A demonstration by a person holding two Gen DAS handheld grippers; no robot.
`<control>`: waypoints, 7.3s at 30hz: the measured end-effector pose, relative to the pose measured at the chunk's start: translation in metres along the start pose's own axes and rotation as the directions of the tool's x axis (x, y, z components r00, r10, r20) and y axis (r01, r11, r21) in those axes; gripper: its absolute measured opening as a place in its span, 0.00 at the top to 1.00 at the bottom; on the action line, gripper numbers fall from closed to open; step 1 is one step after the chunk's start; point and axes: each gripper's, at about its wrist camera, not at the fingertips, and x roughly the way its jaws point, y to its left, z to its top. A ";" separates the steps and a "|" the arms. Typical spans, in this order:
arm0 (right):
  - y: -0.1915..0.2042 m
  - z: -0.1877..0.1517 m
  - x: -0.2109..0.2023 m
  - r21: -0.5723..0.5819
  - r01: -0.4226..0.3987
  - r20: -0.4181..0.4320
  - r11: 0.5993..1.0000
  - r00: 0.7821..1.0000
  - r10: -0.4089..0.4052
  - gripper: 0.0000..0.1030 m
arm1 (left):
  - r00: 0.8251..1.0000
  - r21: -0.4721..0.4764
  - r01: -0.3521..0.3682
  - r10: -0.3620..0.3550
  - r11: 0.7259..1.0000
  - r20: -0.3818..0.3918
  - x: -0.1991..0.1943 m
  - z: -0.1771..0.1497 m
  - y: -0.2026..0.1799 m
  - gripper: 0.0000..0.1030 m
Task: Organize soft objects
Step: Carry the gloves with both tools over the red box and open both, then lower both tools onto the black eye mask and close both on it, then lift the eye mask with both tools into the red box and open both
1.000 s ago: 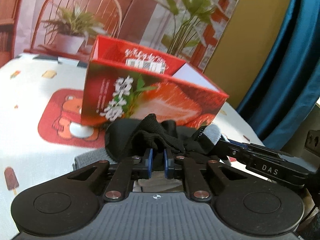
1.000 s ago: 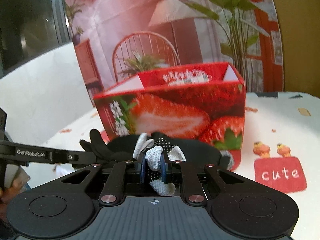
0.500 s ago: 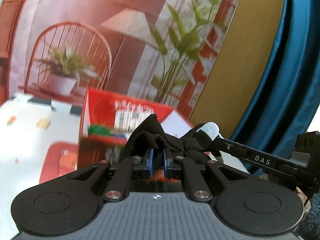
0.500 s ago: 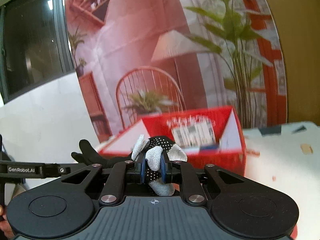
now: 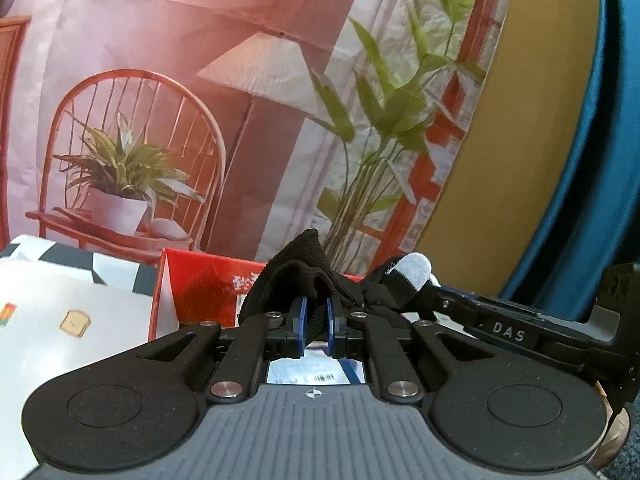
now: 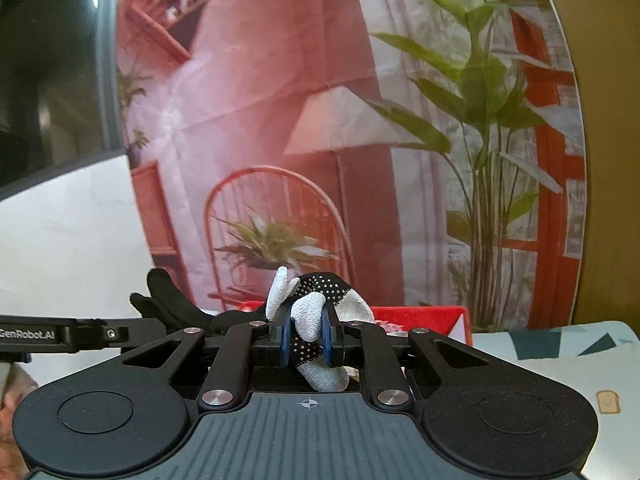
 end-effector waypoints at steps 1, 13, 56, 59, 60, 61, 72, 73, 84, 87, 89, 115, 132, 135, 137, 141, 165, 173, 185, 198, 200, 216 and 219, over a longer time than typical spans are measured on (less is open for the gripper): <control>-0.004 0.000 0.010 0.006 0.014 -0.011 1.000 1.000 -0.013 0.87 | 1.000 0.007 -0.003 0.003 1.000 -0.010 0.008 0.002 0.001 0.89; -0.039 -0.025 0.087 0.063 0.097 -0.217 0.993 0.973 -0.081 0.85 | 0.976 0.064 -0.103 0.113 0.993 -0.188 0.086 -0.007 0.022 0.89; 0.017 -0.098 -0.060 -0.025 0.078 -0.092 0.997 0.992 -0.080 0.00 | 0.956 0.137 -0.230 0.251 0.963 -0.153 -0.044 -0.094 0.012 0.00; 0.018 -0.117 -0.064 -0.015 0.091 -0.107 0.996 0.990 -0.092 0.00 | 0.948 0.112 -0.247 0.264 0.963 -0.178 -0.044 -0.108 0.017 0.00; 0.018 -0.124 -0.064 -0.012 0.096 -0.117 0.995 0.988 -0.097 0.00 | 0.944 0.103 -0.255 0.271 0.961 -0.188 -0.043 -0.114 0.019 0.00; 0.017 -0.130 -0.064 -0.007 0.101 -0.127 0.995 0.987 -0.101 0.00 | 0.942 0.097 -0.260 0.275 0.961 -0.195 -0.042 -0.119 0.020 0.00; 0.021 -0.187 -0.055 -0.003 0.130 -0.206 0.992 0.970 -0.128 0.00 | 0.932 0.195 -0.273 0.309 0.942 -0.187 -0.037 -0.158 0.010 0.00; 0.021 -0.190 -0.055 -0.007 0.125 -0.205 0.992 0.971 -0.124 0.00 | 0.935 0.190 -0.268 0.303 0.944 -0.186 -0.038 -0.160 0.011 0.01; 0.011 -0.199 -0.052 0.041 0.111 -0.231 0.993 0.968 -0.099 0.00 | 0.956 0.105 -0.197 0.215 0.975 -0.199 -0.037 -0.171 0.019 0.20; 0.007 -0.199 -0.052 0.069 0.118 -0.236 0.991 0.967 -0.099 0.00 | 0.962 0.086 -0.176 0.190 0.981 -0.198 -0.038 -0.169 0.021 0.27; 0.004 -0.200 -0.052 0.086 0.122 -0.239 0.989 0.966 -0.098 0.00 | 0.967 0.049 -0.159 0.166 0.986 -0.191 -0.039 -0.165 0.026 0.31; -0.004 -0.203 -0.050 0.150 0.107 -0.246 0.983 0.967 -0.068 0.00 | 0.961 -0.112 -0.029 -0.003 0.993 -0.275 0.007 -0.146 0.038 0.45; -0.007 -0.202 -0.055 0.175 0.105 -0.220 0.979 0.973 -0.065 0.00 | 0.960 0.002 -0.056 0.054 0.998 -0.276 -0.021 -0.169 0.026 0.59; -0.008 -0.202 -0.056 0.179 0.101 -0.212 0.979 0.975 -0.062 0.00 | 0.958 -0.005 -0.058 0.054 0.998 -0.280 -0.021 -0.173 0.027 0.59; -0.005 -0.201 -0.057 0.164 0.100 -0.205 0.981 0.977 -0.066 0.00 | 0.959 -0.016 -0.055 0.049 0.998 -0.280 -0.021 -0.174 0.030 0.59; -0.002 -0.199 -0.062 0.138 0.098 -0.180 0.986 0.981 -0.073 0.01 | 0.959 -0.018 -0.053 0.046 0.998 -0.280 -0.021 -0.173 0.029 0.59; 0.009 -0.160 -0.104 0.079 0.103 -0.070 0.992 0.993 -0.098 0.76 | 0.978 0.026 -0.042 0.046 0.999 -0.202 -0.045 -0.164 0.013 0.64; 0.013 -0.161 -0.104 0.058 0.086 -0.082 0.995 0.993 -0.081 0.81 | 0.970 0.091 -0.093 0.111 0.991 -0.216 -0.045 -0.164 0.005 0.72; 0.018 -0.129 -0.121 0.063 0.014 0.007 0.998 1.000 -0.014 0.87 | 0.994 0.118 -0.052 0.063 0.992 -0.094 -0.089 -0.117 -0.016 0.80; 0.004 -0.036 -0.104 0.145 -0.065 0.115 0.987 0.992 0.049 0.89 | 0.997 0.250 -0.079 0.073 0.965 0.033 -0.077 -0.032 -0.050 0.80; 0.003 -0.025 -0.091 0.151 -0.074 0.100 0.986 0.993 0.059 0.90 | 0.996 0.236 -0.090 0.089 0.968 0.016 -0.061 -0.023 -0.043 0.81; -0.018 -0.047 0.022 0.184 0.011 -0.185 0.983 0.982 0.024 0.91 | 0.958 0.184 -0.130 0.172 0.974 -0.232 0.046 -0.026 0.001 0.81; -0.021 -0.061 0.032 0.198 0.025 -0.224 0.980 0.974 0.020 0.91 | 0.950 0.188 -0.131 0.177 0.973 -0.256 0.053 -0.031 0.005 0.81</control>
